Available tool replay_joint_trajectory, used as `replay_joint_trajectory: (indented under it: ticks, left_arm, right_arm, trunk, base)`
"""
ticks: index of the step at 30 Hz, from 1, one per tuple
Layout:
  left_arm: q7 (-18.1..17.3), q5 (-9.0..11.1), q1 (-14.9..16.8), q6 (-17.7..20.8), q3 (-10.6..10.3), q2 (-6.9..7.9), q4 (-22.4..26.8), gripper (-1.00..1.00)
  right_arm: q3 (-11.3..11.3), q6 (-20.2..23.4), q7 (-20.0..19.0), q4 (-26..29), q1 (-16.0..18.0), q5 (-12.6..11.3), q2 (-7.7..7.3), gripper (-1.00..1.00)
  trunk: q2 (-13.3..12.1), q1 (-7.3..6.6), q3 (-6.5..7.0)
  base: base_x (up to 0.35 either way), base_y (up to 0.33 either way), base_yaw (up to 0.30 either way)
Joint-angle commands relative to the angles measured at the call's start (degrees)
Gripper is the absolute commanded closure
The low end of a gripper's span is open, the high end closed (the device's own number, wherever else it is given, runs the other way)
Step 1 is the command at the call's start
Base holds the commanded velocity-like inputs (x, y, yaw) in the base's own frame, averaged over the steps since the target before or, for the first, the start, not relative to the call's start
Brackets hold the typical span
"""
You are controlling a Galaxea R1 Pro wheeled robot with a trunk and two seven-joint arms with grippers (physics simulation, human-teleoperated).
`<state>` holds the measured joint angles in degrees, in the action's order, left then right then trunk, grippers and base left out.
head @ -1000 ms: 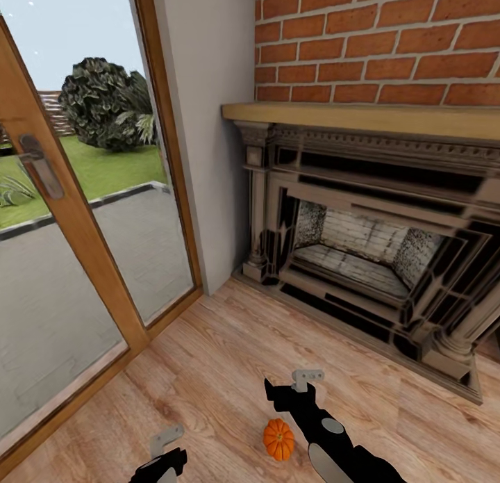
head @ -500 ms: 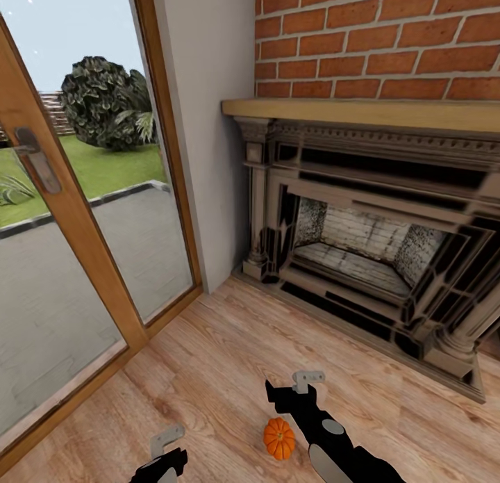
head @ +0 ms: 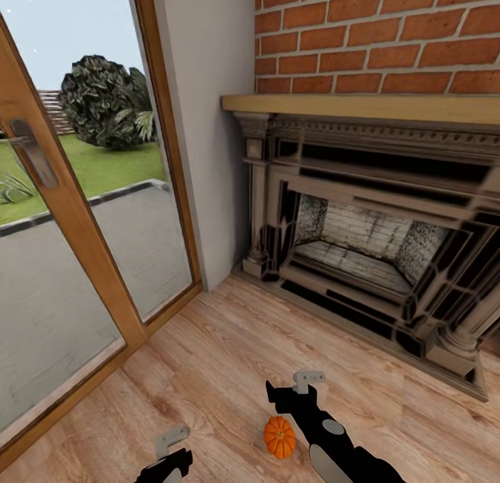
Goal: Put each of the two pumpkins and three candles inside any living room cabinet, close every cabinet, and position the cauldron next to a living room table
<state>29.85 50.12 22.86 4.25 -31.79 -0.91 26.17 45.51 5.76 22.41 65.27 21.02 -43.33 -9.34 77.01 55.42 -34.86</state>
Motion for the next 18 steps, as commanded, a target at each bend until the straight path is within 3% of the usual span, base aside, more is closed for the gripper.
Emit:
replay_joint_trajectory:
  ticks: [1,3,5,18]
  left_arm:
    - [0.50,0.17,0.04,0.24,-1.03,0.04,0.11,-1.00]
    - [0.56,0.21,0.06,0.24,-3.16,0.03,0.11,-1.00]
    - [0.56,0.27,0.06,0.24,-4.01,0.03,0.12,-1.00]
    - [0.56,0.33,0.06,0.22,-4.67,-0.03,0.11,-1.00]
  right_arm:
    - [0.19,0.19,0.43,0.12,0.07,-0.23,-0.06,-1.00]
    - [0.19,0.21,0.41,0.12,0.07,-0.19,-0.02,-1.00]
    - [0.19,0.22,0.38,0.12,0.07,-0.21,0.00,-1.00]
    - [0.19,0.22,0.41,0.07,0.07,-0.26,0.05,-1.00]
  trunk:
    - [0.45,0.23,-0.24]
    - [1.25,0.67,-0.60]
    - [2.05,1.10,-0.96]
    - [7.27,3.96,-3.29]
  base:
    - [0.000,0.000,0.000]
    - [0.000,0.000,0.000]
    - [0.000,0.000,0.000]
    - [0.000,0.000,0.000]
